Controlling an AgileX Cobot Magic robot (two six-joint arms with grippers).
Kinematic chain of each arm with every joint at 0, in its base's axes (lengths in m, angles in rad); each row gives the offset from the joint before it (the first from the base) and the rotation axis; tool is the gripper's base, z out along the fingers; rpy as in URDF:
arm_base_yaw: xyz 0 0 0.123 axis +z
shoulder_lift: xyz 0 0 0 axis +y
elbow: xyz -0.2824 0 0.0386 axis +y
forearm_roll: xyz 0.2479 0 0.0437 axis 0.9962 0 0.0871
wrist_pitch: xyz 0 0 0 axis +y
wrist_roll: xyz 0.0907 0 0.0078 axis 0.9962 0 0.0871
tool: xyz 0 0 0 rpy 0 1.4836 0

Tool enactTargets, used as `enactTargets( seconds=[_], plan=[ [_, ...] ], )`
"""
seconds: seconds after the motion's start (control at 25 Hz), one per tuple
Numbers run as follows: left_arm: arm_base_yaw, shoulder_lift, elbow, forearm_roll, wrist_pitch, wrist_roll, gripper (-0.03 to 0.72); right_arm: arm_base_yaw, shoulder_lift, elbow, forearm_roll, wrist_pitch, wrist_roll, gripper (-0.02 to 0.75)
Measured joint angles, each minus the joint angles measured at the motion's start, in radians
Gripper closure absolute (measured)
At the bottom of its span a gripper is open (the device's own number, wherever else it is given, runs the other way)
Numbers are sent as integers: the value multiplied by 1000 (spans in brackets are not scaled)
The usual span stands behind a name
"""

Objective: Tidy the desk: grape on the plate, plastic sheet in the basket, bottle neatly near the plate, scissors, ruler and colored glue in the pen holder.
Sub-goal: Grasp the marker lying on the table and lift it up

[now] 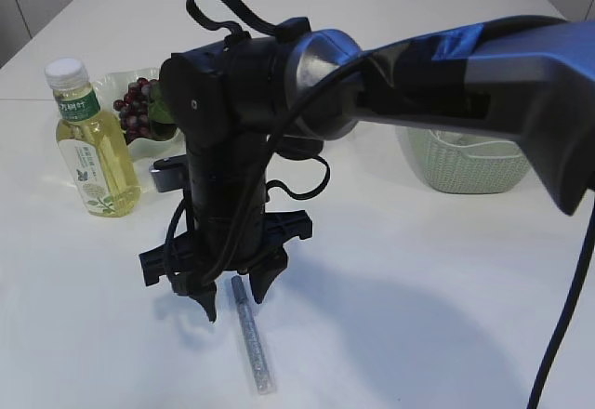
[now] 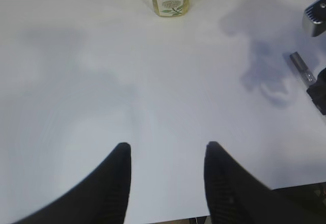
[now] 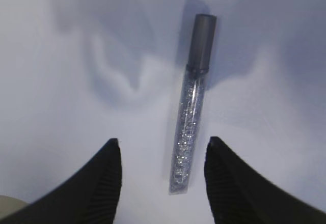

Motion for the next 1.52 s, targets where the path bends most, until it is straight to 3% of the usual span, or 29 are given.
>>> enactTargets(
  seconds=[1.52],
  plan=[
    [0,0,0,1,0,0,356,-18,88,-11,-20,-8,9,321]
  ],
)
